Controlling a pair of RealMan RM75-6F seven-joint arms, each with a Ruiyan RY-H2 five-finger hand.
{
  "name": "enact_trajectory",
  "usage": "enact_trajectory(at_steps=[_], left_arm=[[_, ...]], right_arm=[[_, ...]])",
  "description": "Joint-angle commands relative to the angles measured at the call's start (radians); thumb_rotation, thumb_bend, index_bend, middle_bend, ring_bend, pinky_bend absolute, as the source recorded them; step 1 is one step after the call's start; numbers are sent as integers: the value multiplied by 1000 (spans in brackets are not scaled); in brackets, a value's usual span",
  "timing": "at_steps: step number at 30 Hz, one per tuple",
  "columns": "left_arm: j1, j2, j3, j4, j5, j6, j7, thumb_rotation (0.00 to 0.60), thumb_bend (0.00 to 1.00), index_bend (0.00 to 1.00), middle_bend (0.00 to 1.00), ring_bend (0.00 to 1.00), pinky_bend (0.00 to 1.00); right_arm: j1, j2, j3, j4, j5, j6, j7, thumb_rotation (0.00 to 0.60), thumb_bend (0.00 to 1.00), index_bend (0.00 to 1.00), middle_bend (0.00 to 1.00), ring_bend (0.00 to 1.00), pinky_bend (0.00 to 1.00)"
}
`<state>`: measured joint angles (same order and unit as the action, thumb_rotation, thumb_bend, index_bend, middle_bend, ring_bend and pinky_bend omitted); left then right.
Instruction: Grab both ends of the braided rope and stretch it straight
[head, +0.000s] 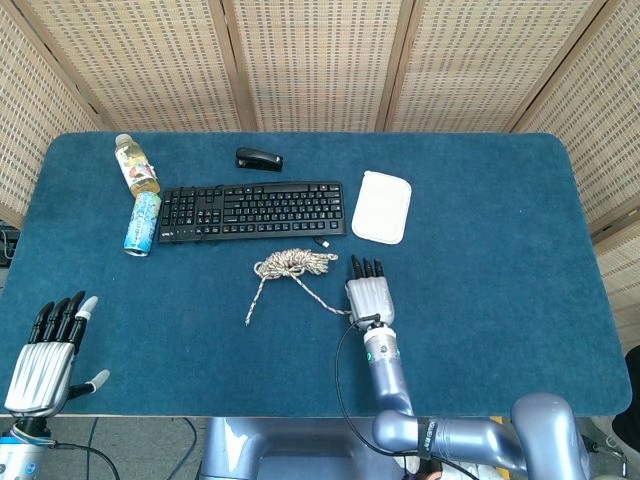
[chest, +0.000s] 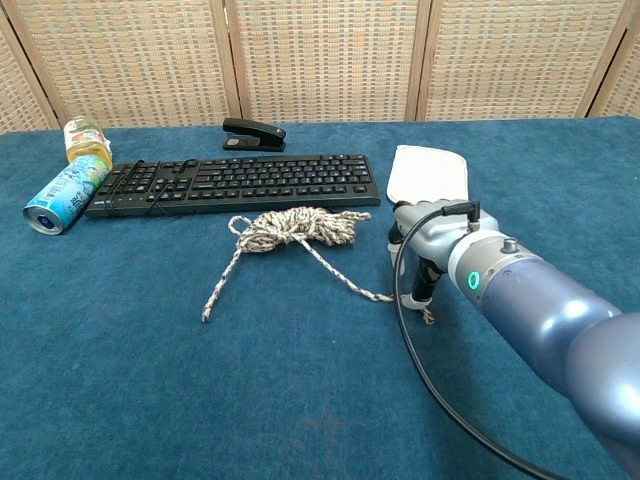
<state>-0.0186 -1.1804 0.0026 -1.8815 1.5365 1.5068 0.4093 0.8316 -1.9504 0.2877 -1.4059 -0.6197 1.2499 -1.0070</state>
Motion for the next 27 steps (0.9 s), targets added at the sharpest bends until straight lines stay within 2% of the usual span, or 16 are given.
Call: enact_trajectory(at_steps=[1, 13, 17, 27], left_arm=[[-1, 0, 1, -1, 1, 0, 1, 600, 0, 0, 0, 0, 0], [-2, 1, 6, -2, 6, 1, -2, 600, 0, 0, 0, 0, 0], [-2, 2, 6, -2, 5, 2, -4, 600, 0, 0, 0, 0, 0], [-3, 1, 8, -1, 5, 2, -1, 600, 0, 0, 0, 0, 0]], right_arm=[[0, 1, -1, 2, 2, -5, 2, 600, 261, 481, 0, 0, 0], [8, 9, -12, -6, 28, -41, -8, 600, 314, 524, 0, 0, 0], [12, 8, -14, 2, 31, -47, -8, 600, 358, 559, 0, 0, 0], [18, 17, -21, -3, 60, -72, -18, 600, 475, 568, 0, 0, 0]])
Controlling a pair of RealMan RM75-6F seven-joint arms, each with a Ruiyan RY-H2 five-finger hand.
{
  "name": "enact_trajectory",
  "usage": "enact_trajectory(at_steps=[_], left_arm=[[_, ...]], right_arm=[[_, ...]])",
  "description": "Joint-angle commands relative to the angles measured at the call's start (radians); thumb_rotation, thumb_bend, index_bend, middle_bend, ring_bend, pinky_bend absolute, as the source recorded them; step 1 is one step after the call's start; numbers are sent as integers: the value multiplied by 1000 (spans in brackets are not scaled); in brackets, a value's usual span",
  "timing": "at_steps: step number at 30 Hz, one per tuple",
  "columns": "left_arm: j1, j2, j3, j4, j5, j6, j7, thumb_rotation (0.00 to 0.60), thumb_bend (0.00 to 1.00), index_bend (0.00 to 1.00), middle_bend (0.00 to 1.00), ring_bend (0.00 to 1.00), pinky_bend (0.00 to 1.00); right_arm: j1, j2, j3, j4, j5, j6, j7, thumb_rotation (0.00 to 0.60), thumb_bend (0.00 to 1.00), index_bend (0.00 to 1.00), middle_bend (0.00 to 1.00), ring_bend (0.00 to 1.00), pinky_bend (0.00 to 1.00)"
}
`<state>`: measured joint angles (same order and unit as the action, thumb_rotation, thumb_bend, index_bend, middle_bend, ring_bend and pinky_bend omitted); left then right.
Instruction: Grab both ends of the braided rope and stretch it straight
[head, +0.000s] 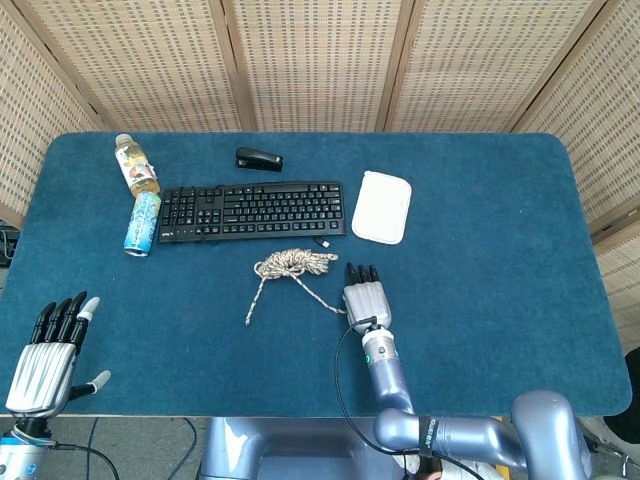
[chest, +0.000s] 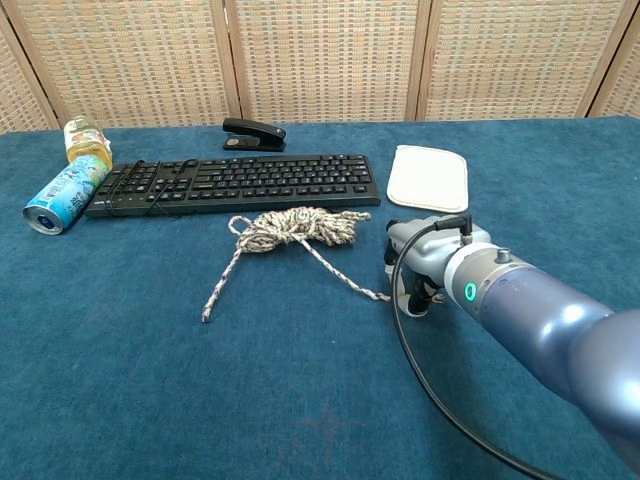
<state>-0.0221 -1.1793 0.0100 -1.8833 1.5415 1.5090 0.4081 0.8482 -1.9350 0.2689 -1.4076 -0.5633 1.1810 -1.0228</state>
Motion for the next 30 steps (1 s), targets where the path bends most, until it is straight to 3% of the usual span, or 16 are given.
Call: enact_trajectory(at_steps=[1, 8, 18, 26, 30], left_arm=[[0, -1, 1, 1, 1, 0, 0, 600, 0, 0, 0, 0, 0], [0, -3, 3, 2, 2, -1, 4, 600, 0, 0, 0, 0, 0], [-13, -11, 0, 9, 5, -14, 16, 600, 0, 0, 0, 0, 0], [-169, -44, -64, 147, 96, -146, 68, 600, 8, 0, 0, 0, 0], [-276, -66, -75, 254, 168, -250, 68, 600, 52, 101, 0, 0, 0]], right_arm=[[2, 3, -4, -1, 5, -5, -3, 600, 488, 570, 0, 0, 0], [4, 8, -13, 0, -20, -11, 16, 600, 503, 657, 0, 0, 0], [-21, 49, -48, -32, -173, 20, 106, 600, 521, 684, 0, 0, 0], [-25, 78, -65, -50, -198, 5, 108, 600, 522, 686, 0, 0, 0], [-23, 78, -67, -50, -202, 2, 102, 600, 522, 687, 0, 0, 0]])
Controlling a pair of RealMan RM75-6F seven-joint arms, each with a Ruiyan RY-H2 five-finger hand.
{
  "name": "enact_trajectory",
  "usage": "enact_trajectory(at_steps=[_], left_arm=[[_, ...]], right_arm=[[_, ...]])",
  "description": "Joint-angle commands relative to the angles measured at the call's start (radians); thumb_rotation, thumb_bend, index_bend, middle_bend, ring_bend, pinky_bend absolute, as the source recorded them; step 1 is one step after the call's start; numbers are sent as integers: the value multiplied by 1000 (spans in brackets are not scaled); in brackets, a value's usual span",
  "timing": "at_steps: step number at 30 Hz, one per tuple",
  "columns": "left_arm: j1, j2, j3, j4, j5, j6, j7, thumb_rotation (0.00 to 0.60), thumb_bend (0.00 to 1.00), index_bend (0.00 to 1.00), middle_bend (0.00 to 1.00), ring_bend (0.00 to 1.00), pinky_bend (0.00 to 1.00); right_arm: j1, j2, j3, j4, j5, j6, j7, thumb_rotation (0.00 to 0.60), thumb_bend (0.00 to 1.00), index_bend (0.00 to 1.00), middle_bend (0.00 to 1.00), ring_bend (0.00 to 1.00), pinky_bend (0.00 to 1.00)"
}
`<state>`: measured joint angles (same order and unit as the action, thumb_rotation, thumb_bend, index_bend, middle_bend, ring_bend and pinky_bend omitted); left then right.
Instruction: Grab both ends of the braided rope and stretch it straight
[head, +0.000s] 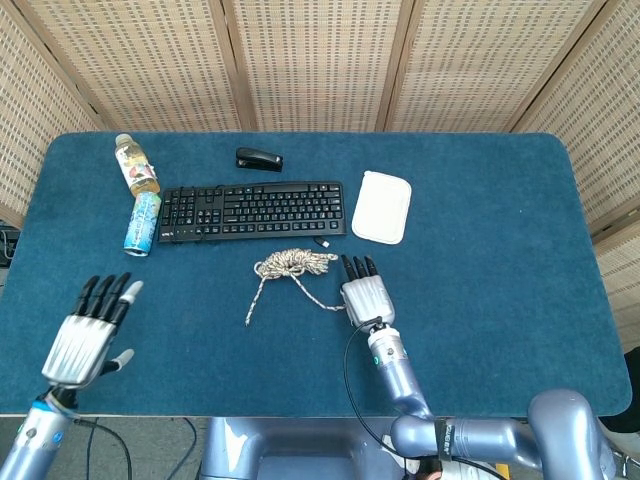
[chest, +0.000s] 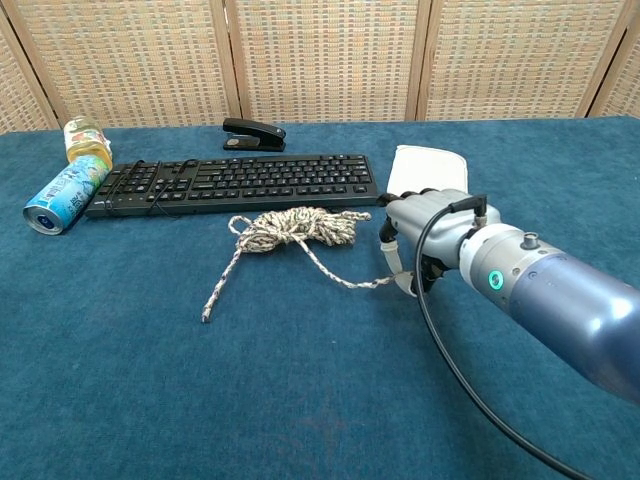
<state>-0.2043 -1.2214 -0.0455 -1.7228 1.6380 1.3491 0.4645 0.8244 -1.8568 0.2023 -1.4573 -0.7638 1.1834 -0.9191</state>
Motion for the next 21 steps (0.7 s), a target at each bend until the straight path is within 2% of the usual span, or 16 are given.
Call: enact_trajectory(at_steps=[1, 7, 11, 21], left_arm=[[-123, -30, -16, 123, 99, -116, 5, 600, 68, 122, 0, 0, 0], [-284, -95, 7, 329, 277, -174, -107, 600, 149, 225, 0, 0, 0], [-343, -138, 22, 422, 324, -185, -165, 600, 166, 265, 0, 0, 0], [-526, -306, 57, 684, 440, -273, -147, 600, 199, 336, 0, 0, 0]], right_arm=[[1, 0, -1, 0, -2, 0, -3, 600, 522, 687, 0, 0, 0], [4, 0, -1, -3, -5, 0, -12, 600, 522, 687, 0, 0, 0], [4, 3, -3, -8, -5, 2, -17, 600, 522, 687, 1, 0, 0], [7, 11, 1, -4, -3, -4, -23, 600, 522, 688, 12, 0, 0]])
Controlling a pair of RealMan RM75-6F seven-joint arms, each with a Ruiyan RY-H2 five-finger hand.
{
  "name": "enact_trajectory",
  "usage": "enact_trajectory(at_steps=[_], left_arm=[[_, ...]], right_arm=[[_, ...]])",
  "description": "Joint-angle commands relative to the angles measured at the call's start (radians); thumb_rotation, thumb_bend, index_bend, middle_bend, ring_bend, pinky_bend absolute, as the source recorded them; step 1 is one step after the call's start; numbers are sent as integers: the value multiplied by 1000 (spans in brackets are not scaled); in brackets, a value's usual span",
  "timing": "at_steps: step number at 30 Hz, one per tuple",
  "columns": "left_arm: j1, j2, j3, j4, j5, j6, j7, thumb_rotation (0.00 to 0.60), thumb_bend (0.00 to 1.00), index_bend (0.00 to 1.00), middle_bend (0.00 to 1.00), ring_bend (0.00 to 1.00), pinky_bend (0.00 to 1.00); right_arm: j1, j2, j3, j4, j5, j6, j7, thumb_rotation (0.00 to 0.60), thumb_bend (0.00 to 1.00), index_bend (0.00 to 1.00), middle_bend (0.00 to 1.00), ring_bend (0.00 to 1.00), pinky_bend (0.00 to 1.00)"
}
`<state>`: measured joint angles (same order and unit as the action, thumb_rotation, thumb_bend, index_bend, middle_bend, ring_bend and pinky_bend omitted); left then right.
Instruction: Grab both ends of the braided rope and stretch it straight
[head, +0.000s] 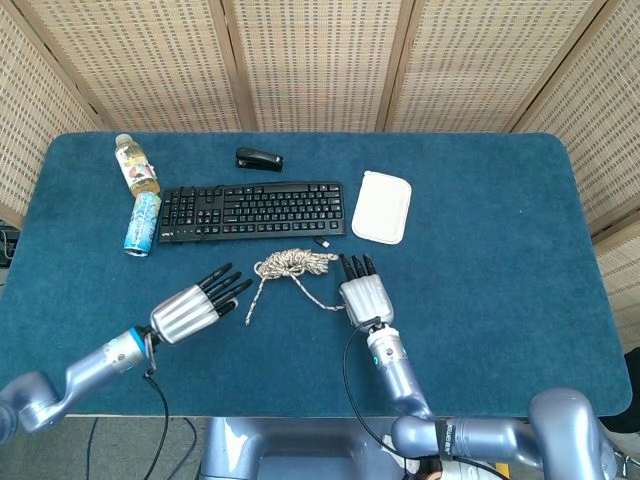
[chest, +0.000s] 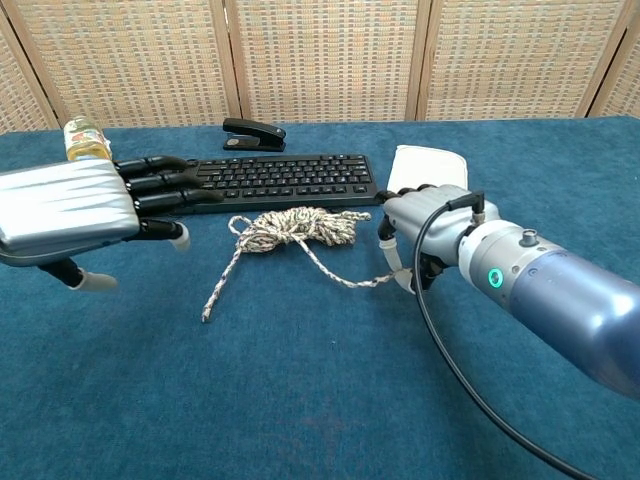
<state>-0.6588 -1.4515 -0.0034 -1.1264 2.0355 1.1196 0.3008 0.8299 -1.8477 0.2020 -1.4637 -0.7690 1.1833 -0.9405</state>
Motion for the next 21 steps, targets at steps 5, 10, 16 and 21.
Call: enact_trajectory(at_steps=[5, 10, 16, 21], left_arm=[[-112, -141, 27, 166, 44, -44, 3, 600, 225, 376, 0, 0, 0], [-145, -211, 48, 232, 34, -43, -26, 600, 227, 394, 0, 0, 0], [-164, -242, 88, 267, 33, -35, -28, 600, 262, 421, 0, 0, 0], [-169, -249, 106, 272, 20, -32, -25, 600, 295, 460, 0, 0, 0]], right_arm=[[3, 6, 6, 5, 6, -11, 3, 600, 522, 688, 12, 0, 0], [4, 11, 10, 15, 13, -20, 11, 600, 523, 690, 14, 0, 0], [1, 17, 10, 26, 17, -29, 23, 600, 524, 690, 15, 0, 0], [-1, 20, 12, 31, 17, -34, 36, 600, 525, 691, 15, 0, 0]])
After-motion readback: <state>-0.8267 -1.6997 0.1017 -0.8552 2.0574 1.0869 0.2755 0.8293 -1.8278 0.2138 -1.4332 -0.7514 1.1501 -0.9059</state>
